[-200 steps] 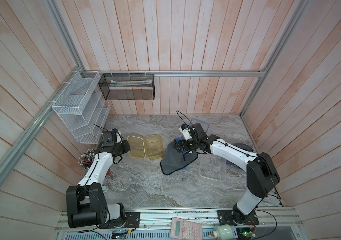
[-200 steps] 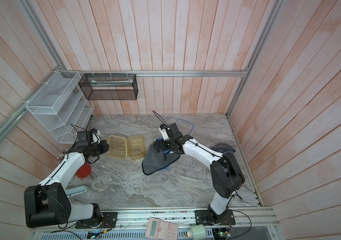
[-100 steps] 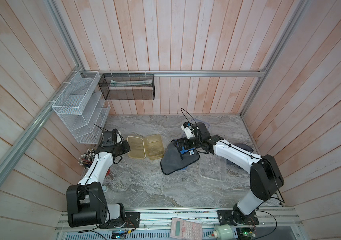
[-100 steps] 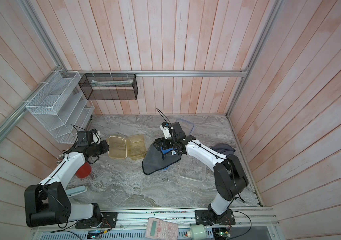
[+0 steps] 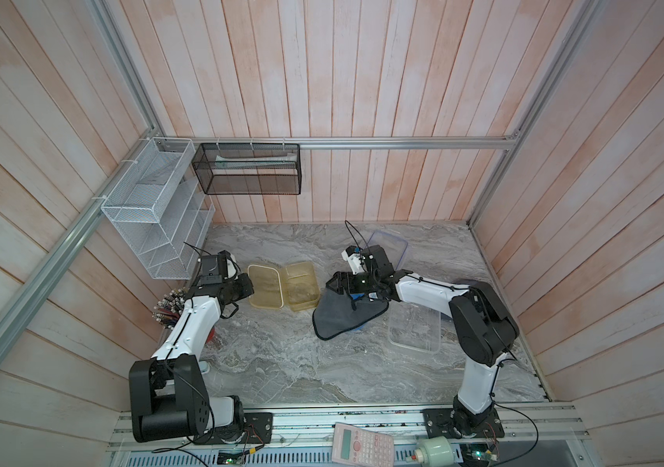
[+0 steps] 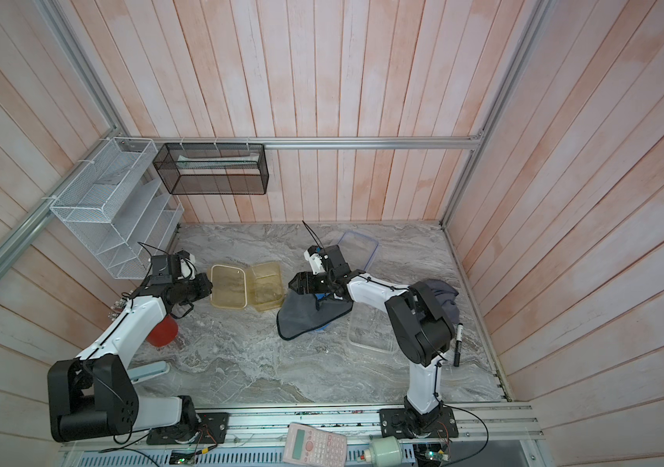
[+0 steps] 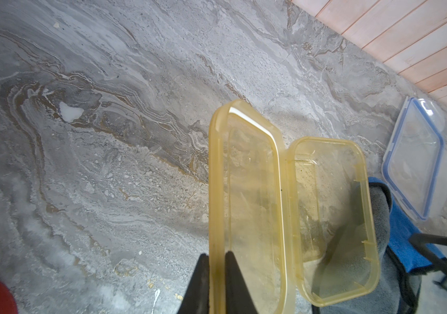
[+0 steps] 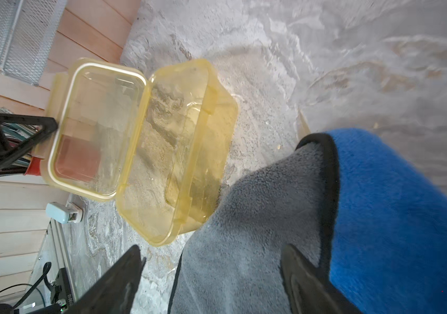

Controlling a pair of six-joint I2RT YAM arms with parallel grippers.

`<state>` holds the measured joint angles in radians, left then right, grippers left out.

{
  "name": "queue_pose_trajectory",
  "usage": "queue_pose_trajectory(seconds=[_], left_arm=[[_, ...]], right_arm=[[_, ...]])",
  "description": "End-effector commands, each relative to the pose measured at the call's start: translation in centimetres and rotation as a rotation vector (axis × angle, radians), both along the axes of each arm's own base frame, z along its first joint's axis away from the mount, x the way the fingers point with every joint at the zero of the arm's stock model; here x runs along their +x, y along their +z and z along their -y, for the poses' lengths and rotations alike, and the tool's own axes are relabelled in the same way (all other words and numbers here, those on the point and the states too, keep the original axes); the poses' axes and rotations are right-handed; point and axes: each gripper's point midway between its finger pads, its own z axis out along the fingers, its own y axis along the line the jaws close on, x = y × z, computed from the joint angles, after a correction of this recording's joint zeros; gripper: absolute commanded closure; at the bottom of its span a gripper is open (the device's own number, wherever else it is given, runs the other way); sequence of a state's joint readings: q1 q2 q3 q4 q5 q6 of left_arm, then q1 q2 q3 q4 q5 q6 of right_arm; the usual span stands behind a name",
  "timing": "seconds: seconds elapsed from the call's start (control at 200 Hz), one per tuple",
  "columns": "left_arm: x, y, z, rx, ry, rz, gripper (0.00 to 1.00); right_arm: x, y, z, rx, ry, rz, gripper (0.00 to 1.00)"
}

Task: Wipe the insides of the lunch boxes
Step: Place the lunch box at the center of the board.

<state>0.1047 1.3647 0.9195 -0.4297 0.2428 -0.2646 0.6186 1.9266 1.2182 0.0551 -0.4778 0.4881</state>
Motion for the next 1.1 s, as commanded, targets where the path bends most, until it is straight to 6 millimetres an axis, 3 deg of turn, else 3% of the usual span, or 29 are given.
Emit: queue_pose_trajectory(seconds=[0.0,0.225,0.51,0.85,0.975,1.09], left_arm=[[0.7,1.5,-0.2,0.012,-0.004,0.049,0.86],[0.2,1.1,-0.6,0.029,0.014,0.051,0.74],[0.3,2.1,-0.6,0.030,0.015,0.094,0.59],[0.7,2.9,0.3,-0.035,0.005,0.148,0.58],[0.7,3.0,0.6,-0.051,0.002,0.154,0.58],[0.5,2.8,0.7,-0.058,-0.002,0.149,0.53]], right_arm=[[-0.1,2.1,-3.2,0.102,0.051,0.018,0.19],[-0.5,0.8,-3.2,0.090,0.058,0.015,0.18],[-0.6,-0.5,-3.3,0.057,0.078,-0.009,0.19],[0.2,-2.1,-4.2,0.019,0.088,-0.032,0.32],[0.5,-2.2,-4.6,0.015,0.084,-0.039,0.32],[0.3,-1.0,-4.8,-0.002,0.082,0.010,0.28]])
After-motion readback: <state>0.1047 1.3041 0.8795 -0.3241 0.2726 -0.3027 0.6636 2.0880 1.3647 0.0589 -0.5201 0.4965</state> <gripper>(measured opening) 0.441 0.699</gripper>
